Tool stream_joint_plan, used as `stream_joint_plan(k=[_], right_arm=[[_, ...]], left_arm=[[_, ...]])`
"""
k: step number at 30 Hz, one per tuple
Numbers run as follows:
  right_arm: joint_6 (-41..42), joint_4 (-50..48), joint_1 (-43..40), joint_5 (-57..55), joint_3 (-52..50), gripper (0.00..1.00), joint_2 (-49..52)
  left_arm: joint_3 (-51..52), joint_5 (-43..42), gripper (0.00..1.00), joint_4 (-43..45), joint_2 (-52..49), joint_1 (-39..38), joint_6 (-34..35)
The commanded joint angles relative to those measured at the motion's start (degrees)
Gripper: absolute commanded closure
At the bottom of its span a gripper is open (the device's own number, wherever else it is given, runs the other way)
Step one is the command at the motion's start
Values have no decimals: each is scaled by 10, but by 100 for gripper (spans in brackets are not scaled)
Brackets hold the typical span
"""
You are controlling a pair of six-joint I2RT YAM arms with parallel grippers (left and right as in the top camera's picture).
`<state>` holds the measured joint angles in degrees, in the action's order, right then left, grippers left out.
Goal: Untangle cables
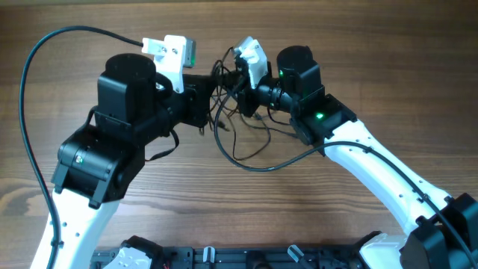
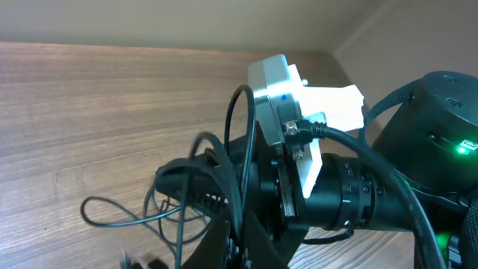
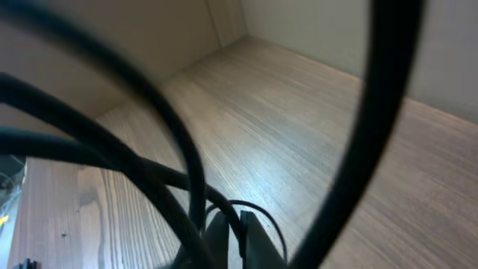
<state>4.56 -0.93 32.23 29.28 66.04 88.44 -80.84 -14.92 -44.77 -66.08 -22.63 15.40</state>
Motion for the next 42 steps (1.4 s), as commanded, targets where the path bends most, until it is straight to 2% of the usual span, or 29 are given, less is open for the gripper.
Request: stream_joint_plan(k=[1,4,10,14,16,17,19,21,23,24,25,26,32,35,37,39,40,41,42], right_arm=[[17,-3,2,-9,7,87,6],[21,1,5,-9,7,75,6],[21,-3,14,-9,7,73,14],[53,-33,17,-4,7,72,35],[61,-51,17,9,7,74,43],[61,-62,17,16,7,78,47],[61,-71,17,19,7,93,49],[63,-76,17,16,7,96,49],[85,-71,17,-8,7,96,49],[92,-68,16,-24,7,96,49],[103,-58,12,-49,7,96,49],[113,-47,8,-71,7,96,49],[151,89,-78,-207,7,96,17],[169,179,-136,-296,7,96,-21],[211,262,-175,-348,7,96,-59],[240,319,-190,-338,7,96,-94],[238,334,-186,-297,7,96,-109],[223,331,-182,-240,7,95,-117],[173,306,-174,-134,7,96,-123]], left_arm=[[-9,-12,95,2,9,3,1],[-9,-12,95,2,9,3,1],[-9,-20,95,2,8,3,1],[-9,-27,94,2,8,3,1],[-9,-27,94,2,8,3,1],[-9,-27,94,2,8,3,1],[-9,-27,94,2,8,3,1],[-9,-27,93,2,8,3,1],[-9,-27,87,2,8,3,1],[-9,-27,75,2,8,3,1],[-9,-26,36,2,8,3,3],[-9,-25,0,2,8,4,3],[-9,10,0,-16,8,4,3],[-9,25,0,-24,8,4,3],[-9,29,0,-24,8,4,3],[-9,30,0,-24,7,4,3],[-9,30,0,-24,6,4,3],[-9,28,0,-26,5,3,3],[-9,28,0,-27,5,3,3]])
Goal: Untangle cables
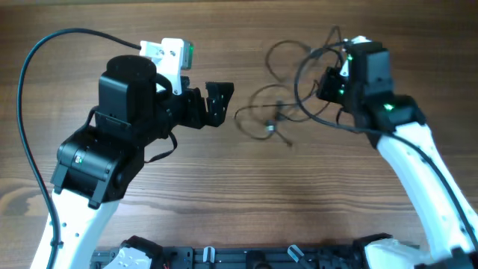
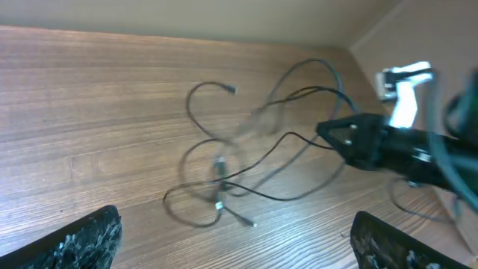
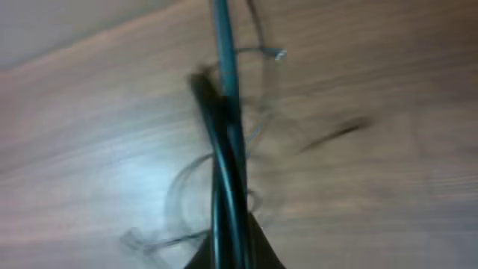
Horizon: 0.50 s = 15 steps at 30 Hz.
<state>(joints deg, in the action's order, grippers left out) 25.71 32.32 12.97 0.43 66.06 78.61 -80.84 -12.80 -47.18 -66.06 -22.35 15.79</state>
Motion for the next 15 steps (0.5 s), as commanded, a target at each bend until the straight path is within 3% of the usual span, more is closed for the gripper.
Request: stream_joint_plan(k=[1,2,3,7,9,13,15], right_arm=[[-103,-81,31,321,7,96,-26],[-175,-185,50,567,7,96,-24],[-180,-269,59,681,7,96,-24],[-64,-472,59,788,7,96,-24],[-16,-521,57,786,7,96,-24],[-98,-312,42,667,7,96,-9],[-124,-161,42,494,7,96,11]], left_arm=[[-9,6,0,-7,5,1,0],[-9,6,0,-16,5,1,0],[-9,4,0,-24,4,1,1],[-9,4,0,-35,4,1,1],[-9,4,0,-35,4,1,1],[-9,4,0,-35,4,1,1],[-9,4,0,-37,5,1,1]])
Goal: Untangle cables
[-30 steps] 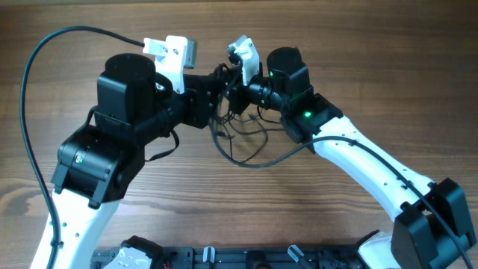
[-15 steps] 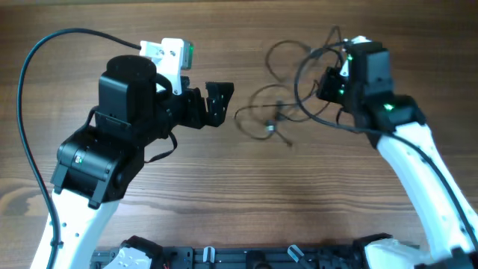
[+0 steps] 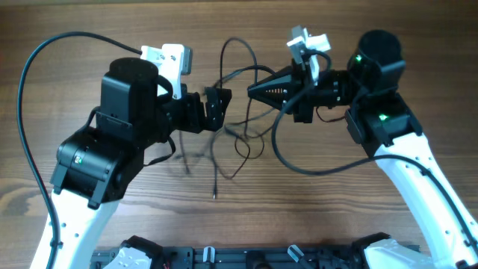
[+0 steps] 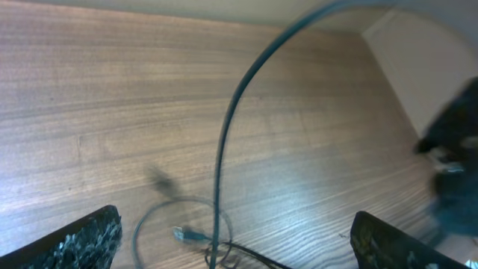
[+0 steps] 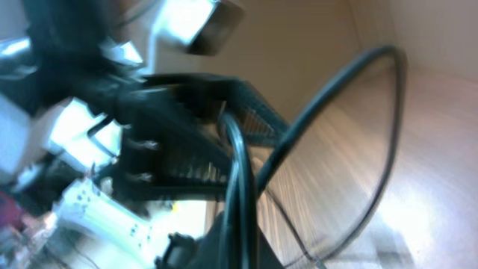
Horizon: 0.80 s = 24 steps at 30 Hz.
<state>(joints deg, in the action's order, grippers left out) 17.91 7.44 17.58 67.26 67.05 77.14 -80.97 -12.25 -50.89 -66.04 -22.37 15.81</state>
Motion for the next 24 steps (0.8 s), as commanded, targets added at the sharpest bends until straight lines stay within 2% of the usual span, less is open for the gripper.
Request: stream_joint_plan(k=[1,3,5,7,9,10,12,13,15,16,17,18,19,20,22,24], right_arm=[[-46,119,-4,-210,-3,96,34],[-44,141,-4,-241,-3,96,40],[-14,121,-4,-264,-3,96,40],[24,68,0,-257,-3,96,40],[56,-24,21,-240,-3,96,40],[45,-45,40,-283,-3,96,40],[12,24,78,-522,-3,96,50],[6,58,87,-591,-3,96,62],[-14,116,92,-610,-3,96,108],[-33,138,92,-569,-3,88,139],[-58,151,92,-531,-3,63,155],[-78,172,93,-507,-3,12,167],[-98,203,92,-510,-3,0,173],[-107,225,92,-526,-3,0,173],[-82,306,92,-654,2,0,167],[40,410,92,-835,6,0,167]], left_arm=[[-7,-1,0,-1,4,1,1],[-7,-1,0,0,4,1,1],[-7,-2,0,0,4,1,1],[-7,-2,0,0,4,1,1],[-7,-1,0,0,3,1,1],[-7,-1,0,0,0,1,1],[-7,35,6,-5,-13,1,1],[-7,46,9,-12,-19,1,1],[-7,51,13,-24,-37,1,1],[-7,50,13,-28,-51,1,5],[-7,51,11,-30,-55,1,13],[-7,50,11,-33,-60,1,14],[-7,51,9,-37,-62,1,14],[-7,51,9,-39,-63,1,14],[-7,51,7,-39,-63,1,13],[-7,51,5,-45,-63,1,12]])
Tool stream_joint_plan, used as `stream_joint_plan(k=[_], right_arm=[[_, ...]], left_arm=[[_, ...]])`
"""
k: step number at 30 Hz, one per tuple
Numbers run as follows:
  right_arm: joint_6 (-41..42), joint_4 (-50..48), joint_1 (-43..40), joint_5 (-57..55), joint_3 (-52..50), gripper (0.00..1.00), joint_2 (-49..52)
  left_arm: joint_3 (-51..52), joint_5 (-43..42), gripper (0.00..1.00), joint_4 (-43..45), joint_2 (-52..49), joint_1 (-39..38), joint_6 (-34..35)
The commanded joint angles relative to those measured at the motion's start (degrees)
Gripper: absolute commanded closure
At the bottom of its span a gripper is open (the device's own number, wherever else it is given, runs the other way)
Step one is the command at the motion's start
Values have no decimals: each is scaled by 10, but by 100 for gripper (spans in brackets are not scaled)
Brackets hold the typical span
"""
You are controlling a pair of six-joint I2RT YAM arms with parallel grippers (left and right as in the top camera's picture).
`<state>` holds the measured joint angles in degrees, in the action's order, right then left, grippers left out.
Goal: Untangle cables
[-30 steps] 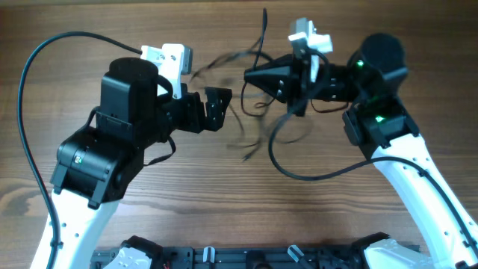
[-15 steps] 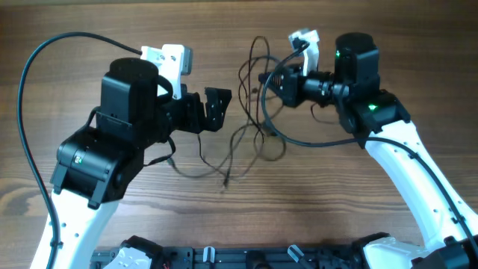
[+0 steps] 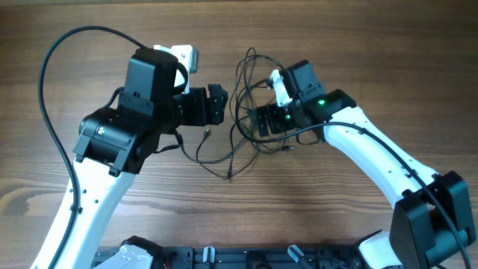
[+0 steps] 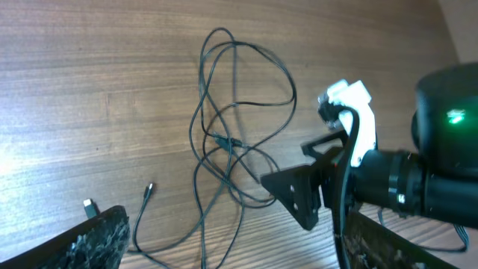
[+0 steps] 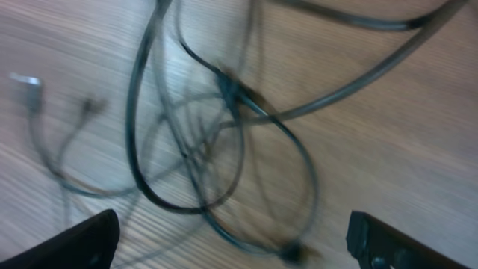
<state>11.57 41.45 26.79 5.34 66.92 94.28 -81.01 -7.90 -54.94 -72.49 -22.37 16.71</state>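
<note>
Several thin black cables lie in a loose tangle on the wooden table, with loops reaching back and plug ends trailing forward. My left gripper is open just left of the tangle, holding nothing. My right gripper is open too, low over the tangle's right side. From the left wrist, the cables run between the open left gripper fingers, with the right gripper beyond. The right wrist view is blurred: cable loops lie under the open right gripper.
The arms' own thick black cables arch over the table: one at the far left, one along the right arm. A black rail runs along the front edge. Bare wood lies to the right.
The right gripper was shut on a cable, raised and pointing at the left gripper. Now it is open and lower, and the cables lie on the table. The left arm has shifted right.
Both grippers were first pressed together inside the tangle at mid-table. Then the left gripper stood open while the right, shut on cable, held the bundle off to the right. Then the right held it by the left gripper. Now both are open and the cables lie loose.
</note>
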Motion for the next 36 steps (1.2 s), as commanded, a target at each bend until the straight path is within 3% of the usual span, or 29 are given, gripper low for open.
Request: stream_joint_plan(k=[1,3,5,8,10,14,16,18,21,23,31,36], right_arm=[[163,114,0,-280,8,0,-4],[183,146,0,-314,8,0,-4],[178,115,0,-287,8,0,-4],[48,-27,0,-168,9,0,-4],[34,-121,0,-138,9,0,-4],[18,-169,-4,-138,9,17,6],[19,-163,-8,-138,9,35,16],[26,-163,-10,-138,9,53,27],[53,-150,-10,-137,9,62,65],[54,-146,-10,-112,9,51,85],[81,-185,-12,-159,9,55,112],[117,-154,-42,-194,9,56,132]], left_arm=[[-7,8,4,-7,2,1,2],[-7,8,2,-9,2,1,2],[-7,8,0,-9,2,1,2],[-7,7,0,-7,-4,1,3],[-7,3,4,-7,-28,-5,3],[-7,3,18,-2,-80,-33,3],[-7,3,33,13,-103,-53,3],[-7,3,39,15,-106,-61,3],[-7,3,49,15,-106,-65,3],[-7,8,44,15,-106,-65,3],[-7,14,39,13,-108,-65,3],[-7,14,38,11,-108,-65,3]])
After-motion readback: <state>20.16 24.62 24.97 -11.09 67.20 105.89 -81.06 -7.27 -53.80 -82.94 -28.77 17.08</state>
